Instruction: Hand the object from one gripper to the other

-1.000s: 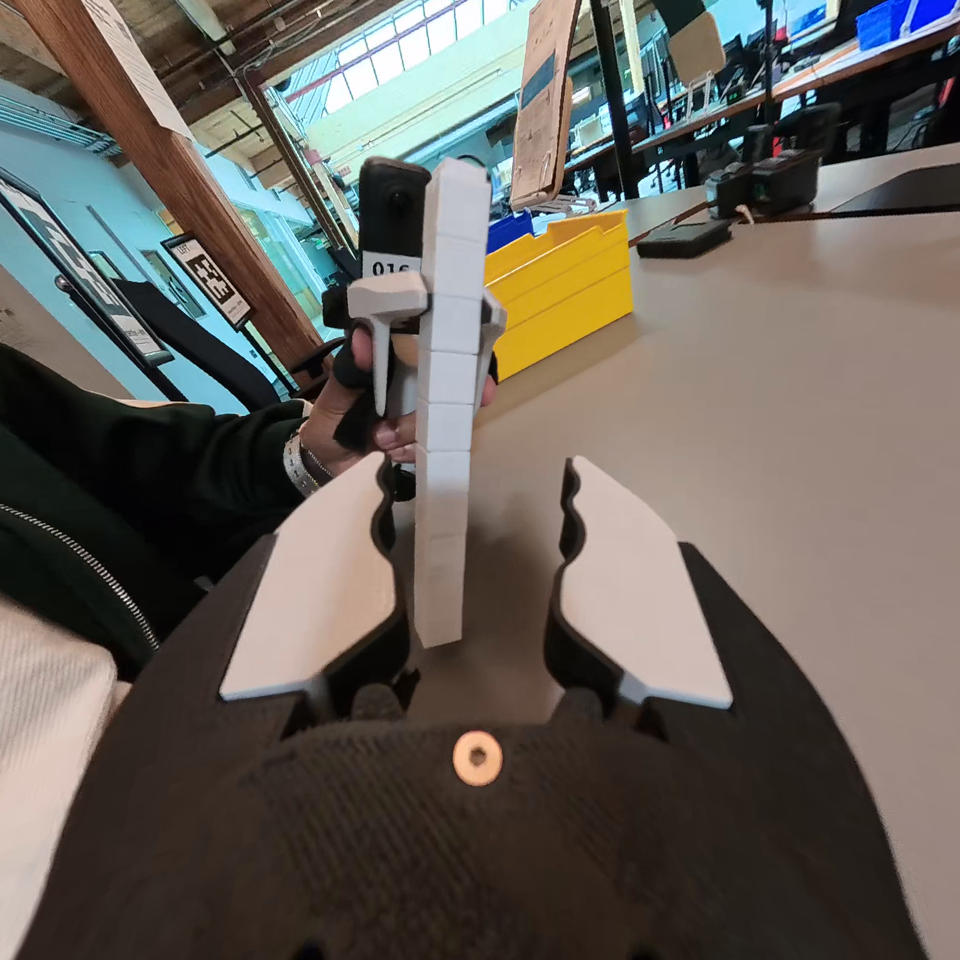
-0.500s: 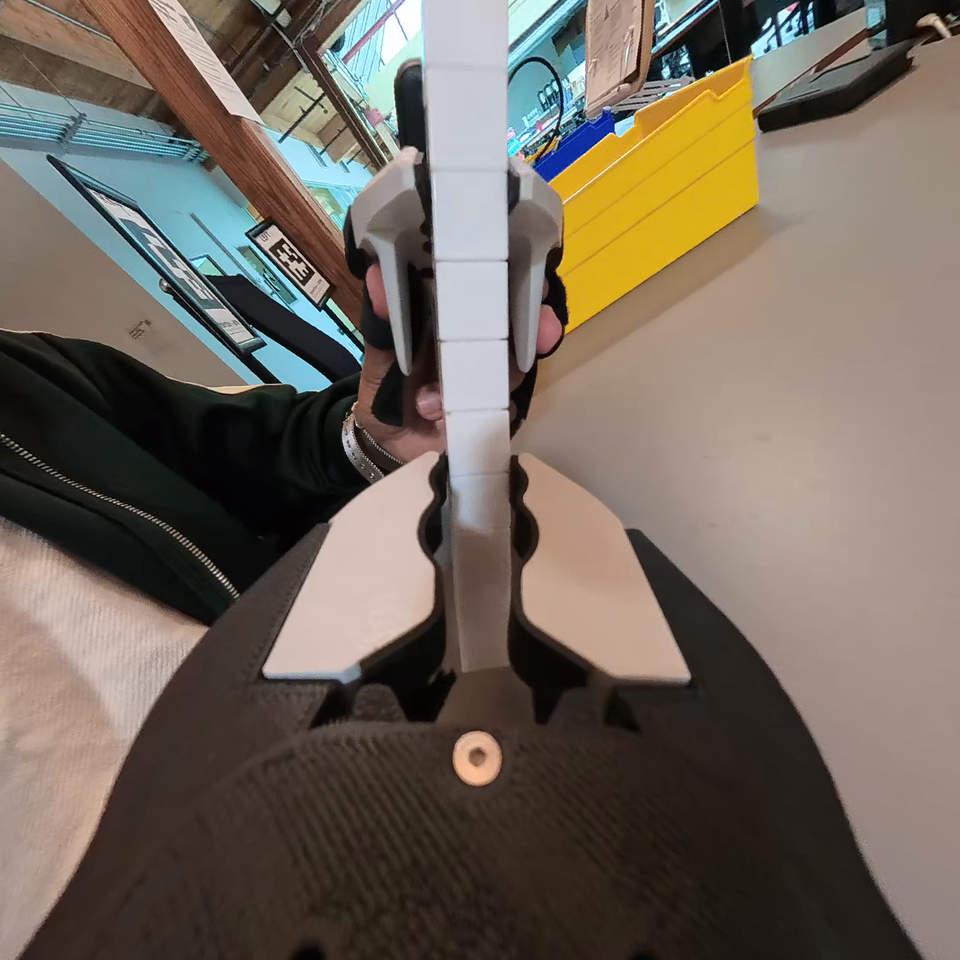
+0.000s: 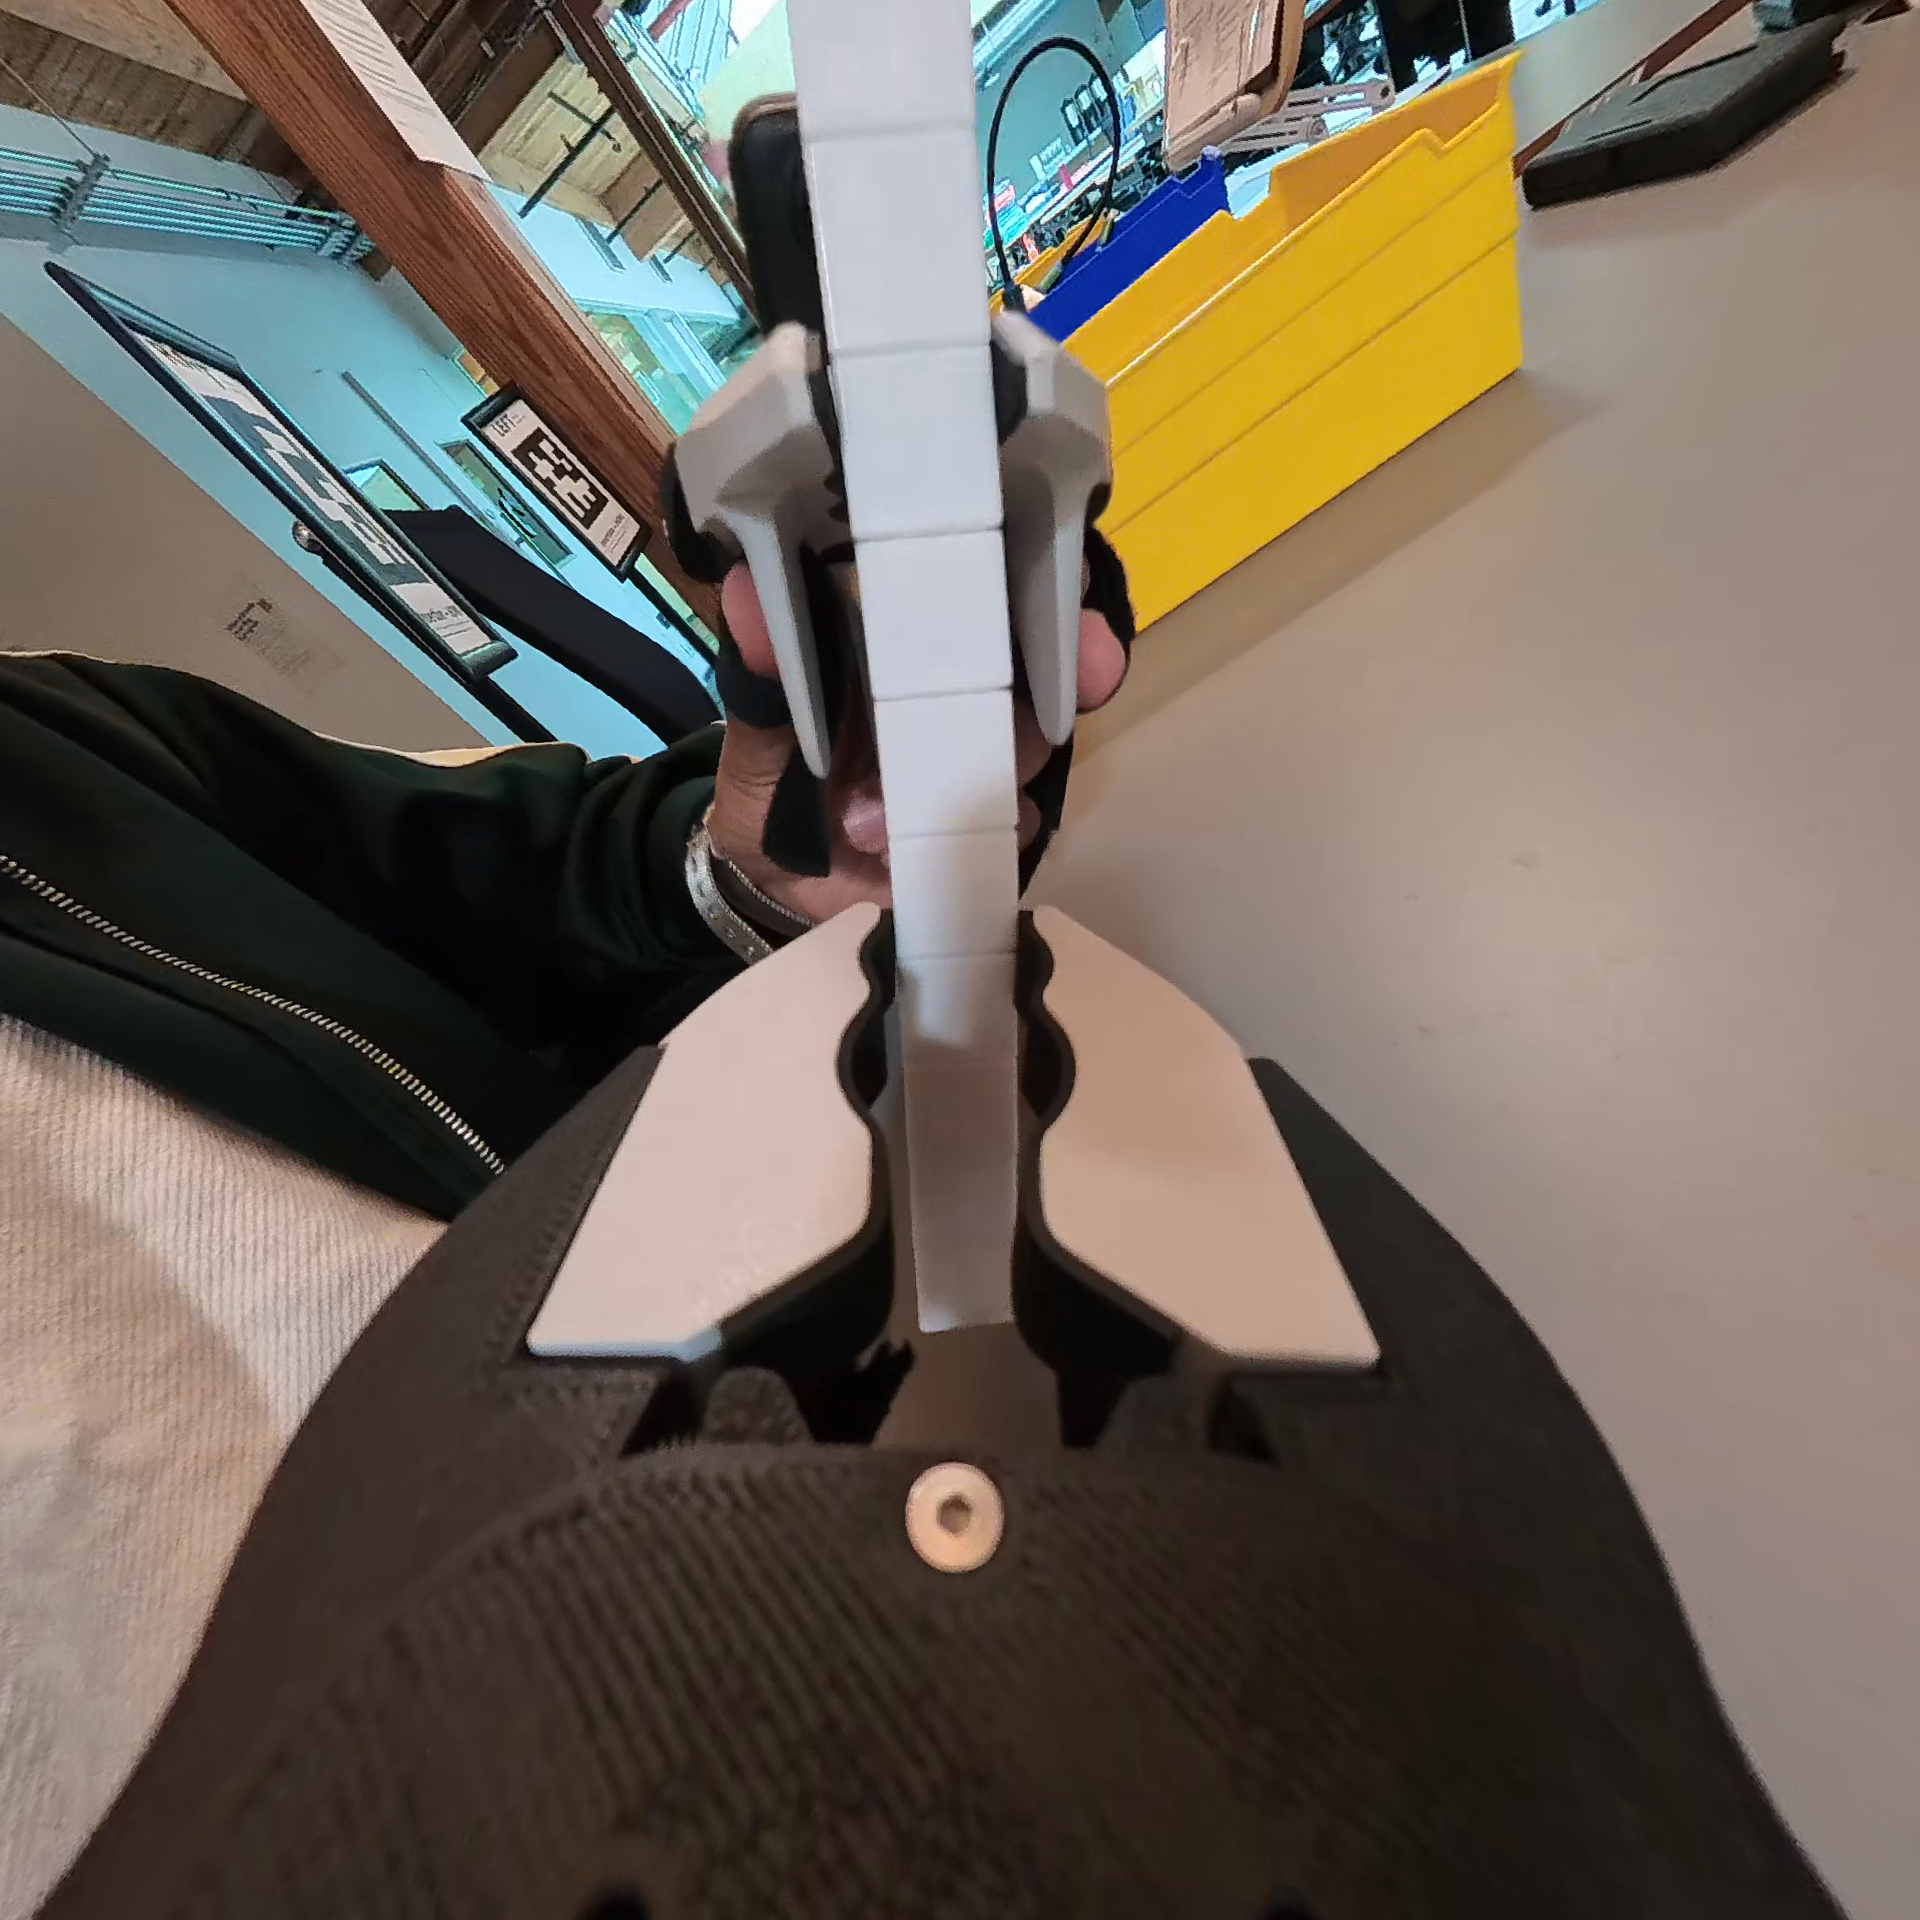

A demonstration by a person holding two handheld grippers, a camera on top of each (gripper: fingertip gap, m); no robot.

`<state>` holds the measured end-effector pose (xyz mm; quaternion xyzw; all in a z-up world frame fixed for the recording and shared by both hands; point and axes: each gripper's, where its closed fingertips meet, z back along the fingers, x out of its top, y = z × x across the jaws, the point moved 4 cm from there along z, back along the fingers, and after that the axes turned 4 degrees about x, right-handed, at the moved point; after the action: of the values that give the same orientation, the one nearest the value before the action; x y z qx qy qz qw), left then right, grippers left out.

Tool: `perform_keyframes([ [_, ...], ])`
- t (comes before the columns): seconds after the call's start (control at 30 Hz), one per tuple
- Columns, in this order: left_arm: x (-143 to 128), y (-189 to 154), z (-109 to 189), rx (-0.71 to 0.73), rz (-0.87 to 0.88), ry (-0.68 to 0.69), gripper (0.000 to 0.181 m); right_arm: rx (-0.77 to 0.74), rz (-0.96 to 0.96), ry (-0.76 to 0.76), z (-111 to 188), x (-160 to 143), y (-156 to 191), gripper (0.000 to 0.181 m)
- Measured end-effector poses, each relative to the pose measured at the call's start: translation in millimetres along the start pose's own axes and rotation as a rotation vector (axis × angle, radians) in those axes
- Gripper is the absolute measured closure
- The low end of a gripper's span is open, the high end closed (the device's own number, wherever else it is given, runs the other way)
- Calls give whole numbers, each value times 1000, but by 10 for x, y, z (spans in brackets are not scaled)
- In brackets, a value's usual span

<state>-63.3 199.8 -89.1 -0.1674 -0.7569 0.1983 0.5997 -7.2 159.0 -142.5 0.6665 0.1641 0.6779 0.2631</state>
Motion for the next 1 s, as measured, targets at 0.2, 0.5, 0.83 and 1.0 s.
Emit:
perform_keyframes([
  [0.2,-79,-9,-43,-11,-19,34,135,25,-21,-88,85,105,-20,160],
  [0.5,-20,41,-4,22,-18,-6,123,-166,301,-317,938,948,378,160],
  [0.83,-139,48,-69,21,-5,50,123,-1292,112,-104,3614,1219,-141,160],
  [1.0,-204,47,-102,27,-15,80,123,-1633,-151,184,4427,592,-558,160],
])
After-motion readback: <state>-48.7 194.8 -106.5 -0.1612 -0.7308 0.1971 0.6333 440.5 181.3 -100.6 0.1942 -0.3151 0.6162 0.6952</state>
